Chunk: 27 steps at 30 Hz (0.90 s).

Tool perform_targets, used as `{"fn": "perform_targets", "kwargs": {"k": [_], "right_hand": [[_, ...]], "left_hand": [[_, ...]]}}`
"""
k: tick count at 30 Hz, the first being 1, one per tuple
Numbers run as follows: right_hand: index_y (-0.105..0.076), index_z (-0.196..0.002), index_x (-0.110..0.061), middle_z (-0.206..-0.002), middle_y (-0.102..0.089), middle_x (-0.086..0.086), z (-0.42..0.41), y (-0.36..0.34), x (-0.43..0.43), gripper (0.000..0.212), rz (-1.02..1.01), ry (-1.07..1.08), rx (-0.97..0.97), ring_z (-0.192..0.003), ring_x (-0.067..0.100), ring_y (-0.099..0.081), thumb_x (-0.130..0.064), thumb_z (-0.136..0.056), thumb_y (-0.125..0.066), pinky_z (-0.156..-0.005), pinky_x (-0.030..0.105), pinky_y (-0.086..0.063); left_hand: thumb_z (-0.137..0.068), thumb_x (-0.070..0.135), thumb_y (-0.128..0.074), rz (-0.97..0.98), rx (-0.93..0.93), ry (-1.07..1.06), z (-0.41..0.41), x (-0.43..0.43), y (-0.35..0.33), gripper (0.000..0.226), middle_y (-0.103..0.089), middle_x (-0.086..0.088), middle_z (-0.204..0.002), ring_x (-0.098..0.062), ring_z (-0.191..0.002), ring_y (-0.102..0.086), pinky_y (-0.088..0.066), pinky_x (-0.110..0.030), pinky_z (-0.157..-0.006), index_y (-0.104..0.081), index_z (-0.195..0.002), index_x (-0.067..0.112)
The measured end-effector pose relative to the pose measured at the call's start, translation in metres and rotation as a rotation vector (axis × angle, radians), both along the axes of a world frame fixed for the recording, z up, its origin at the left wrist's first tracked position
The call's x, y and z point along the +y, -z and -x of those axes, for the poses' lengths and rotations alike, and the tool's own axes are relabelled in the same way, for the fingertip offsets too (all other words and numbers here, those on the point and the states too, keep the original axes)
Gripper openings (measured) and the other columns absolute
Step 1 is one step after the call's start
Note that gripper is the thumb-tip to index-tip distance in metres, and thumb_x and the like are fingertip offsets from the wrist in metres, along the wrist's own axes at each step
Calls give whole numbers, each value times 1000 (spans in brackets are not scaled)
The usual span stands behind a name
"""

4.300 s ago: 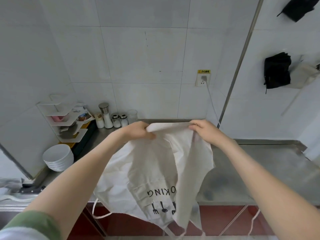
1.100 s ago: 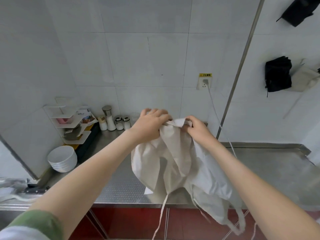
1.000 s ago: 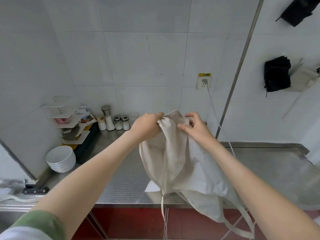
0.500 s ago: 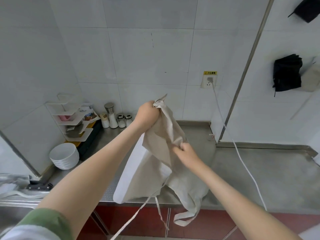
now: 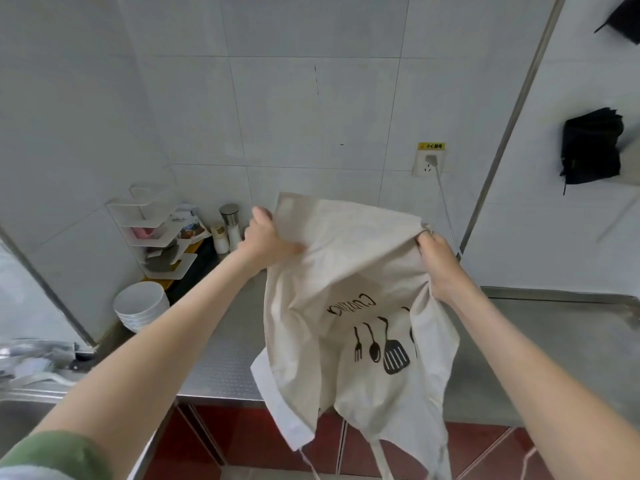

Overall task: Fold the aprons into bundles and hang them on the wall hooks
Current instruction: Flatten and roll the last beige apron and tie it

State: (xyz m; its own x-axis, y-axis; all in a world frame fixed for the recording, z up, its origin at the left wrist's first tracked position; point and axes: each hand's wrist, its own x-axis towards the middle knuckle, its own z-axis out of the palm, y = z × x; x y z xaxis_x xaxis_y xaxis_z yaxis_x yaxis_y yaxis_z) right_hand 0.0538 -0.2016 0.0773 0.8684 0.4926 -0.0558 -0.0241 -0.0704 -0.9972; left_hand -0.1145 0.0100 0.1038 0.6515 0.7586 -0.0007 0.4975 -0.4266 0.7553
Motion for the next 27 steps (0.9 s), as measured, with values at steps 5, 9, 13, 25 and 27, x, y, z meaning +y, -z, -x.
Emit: {"fn": "perform_targets", "kwargs": {"k": [5,9,13,25,27], "right_hand": [[-63,-114,-6,-105,-71,16,13,-15,-15,36,43,-146,2,-100,30,-67,-31,-100,-41,-91,43,-50],[-66,-99,-9,-92,-73,9,20,-23,-32,33,77,-247,-35,-90,23,-69,-28,-101,-39,-77,30,-51],[-64,-91,-10,-91,-71,10,21,-25,-55,29,124,-291,-21,-87,23,-67,-26,-100,-41,-70,27,-48],[-57,-75,-20,-73,-57,-5,-1,11,-158,17,822,-363,-132,-68,10,-49,-19,-88,-68,-59,24,-33],[-61,-84,-17,-81,-61,-2,-1,14,-172,8,871,-327,-87,-73,13,-52,-20,-90,-65,-63,26,-35]], "left_hand": [[-70,43,-83,-329,-15,402,-14,-27,2,121,5,3,-161,-14,-147,0,2,-45,-120,4,-152,23],[-68,58,-75,-224,160,814,-34,-53,8,110,2,14,-160,-2,-145,8,14,-42,-117,-6,-151,40],[-72,51,-75,118,239,1034,-55,-72,15,66,-49,18,-141,-7,-134,-42,-27,-43,-117,-51,-133,41],[-81,61,-63,-372,395,982,-97,-119,40,45,-54,5,-70,-17,-68,-52,-36,-31,-61,-51,-72,19],[-74,62,-70,-353,518,1079,-99,-131,43,41,-64,9,-84,-14,-80,-59,-46,-29,-70,-61,-90,25]]}}
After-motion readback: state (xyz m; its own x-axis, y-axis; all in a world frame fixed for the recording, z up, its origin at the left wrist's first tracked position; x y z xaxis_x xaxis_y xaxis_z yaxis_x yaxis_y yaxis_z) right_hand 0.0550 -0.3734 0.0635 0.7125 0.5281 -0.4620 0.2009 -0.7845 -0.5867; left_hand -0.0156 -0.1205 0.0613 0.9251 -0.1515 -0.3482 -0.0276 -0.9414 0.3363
